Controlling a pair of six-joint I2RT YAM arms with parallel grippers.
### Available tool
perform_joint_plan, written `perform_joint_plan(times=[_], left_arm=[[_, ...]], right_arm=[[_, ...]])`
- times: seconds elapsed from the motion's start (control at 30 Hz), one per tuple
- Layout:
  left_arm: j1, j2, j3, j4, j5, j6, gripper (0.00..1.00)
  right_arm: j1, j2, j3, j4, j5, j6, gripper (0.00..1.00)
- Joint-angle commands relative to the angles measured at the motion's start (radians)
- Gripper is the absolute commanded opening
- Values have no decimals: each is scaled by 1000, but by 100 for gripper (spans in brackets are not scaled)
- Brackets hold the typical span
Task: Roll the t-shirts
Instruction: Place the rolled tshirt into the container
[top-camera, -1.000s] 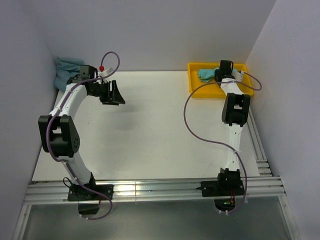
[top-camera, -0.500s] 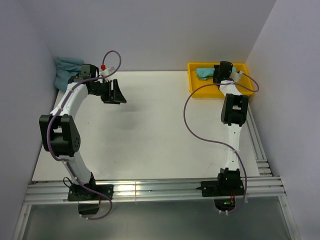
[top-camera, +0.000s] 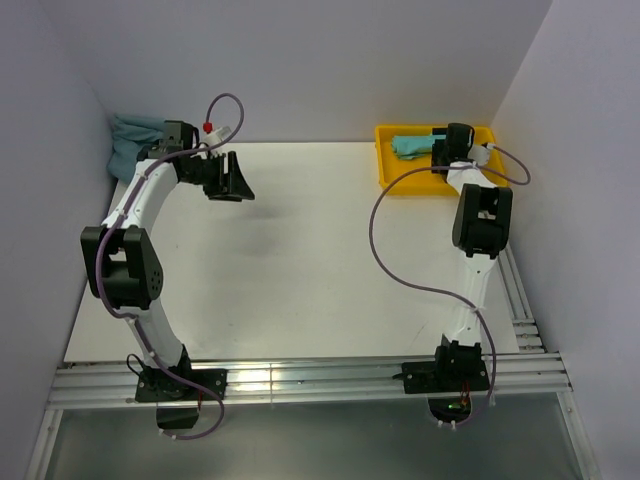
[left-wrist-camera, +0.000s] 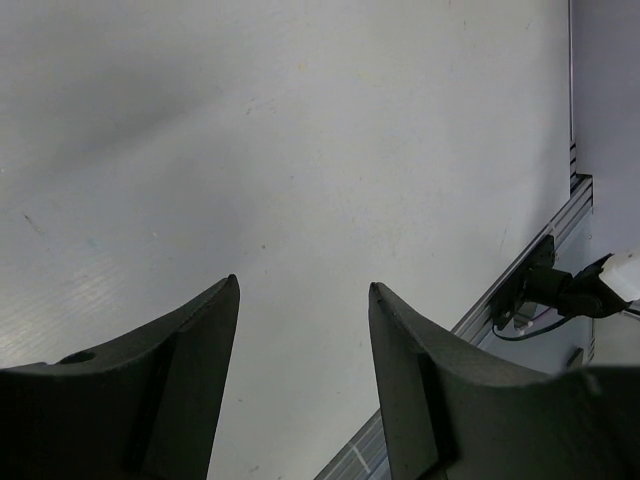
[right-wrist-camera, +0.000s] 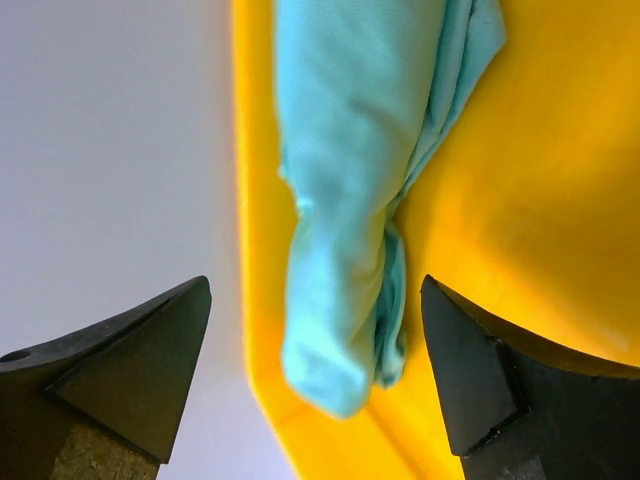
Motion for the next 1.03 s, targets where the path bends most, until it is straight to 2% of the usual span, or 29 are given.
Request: perform_joint_plan(times=[0.0,0.13,0.23,0.33,0.5,0.57,0.73,0.8,0.9,1.0], left_arm=[[-4,-2,53,-12,21,17,60],[-3,-25,38,1,0,33,60],[-1,-60,0,37,-49,46,60],[-1,-117,-63,70,-113,56,60],[0,-255,-215,172,-213,69,60],[2,-301,-272,199,-239,75,60],[2,-389,-389,273,-276,84,60],[3,-407,-427,302,-293,84,60],[2,-416,-439,302,-295,87,60],[2,-420,-436,302,-282,87,60]], right_arm=[[-11,-193,-89,67,-24,-51,93],[-7,-376,-299,130,-57,-86,95],[12,-549,-466,132,-56,-173,96],[78,-799,-674,95,-2,-290,96],[296,-1127,-935,42,157,-430,98],[403,-1265,-1044,23,191,-446,99],[572,-1547,-1288,-70,278,-414,100],[626,-1623,-1347,-110,292,-408,100],[646,-1779,-1430,-176,309,-417,100],[646,-1864,-1453,-219,328,-451,100]])
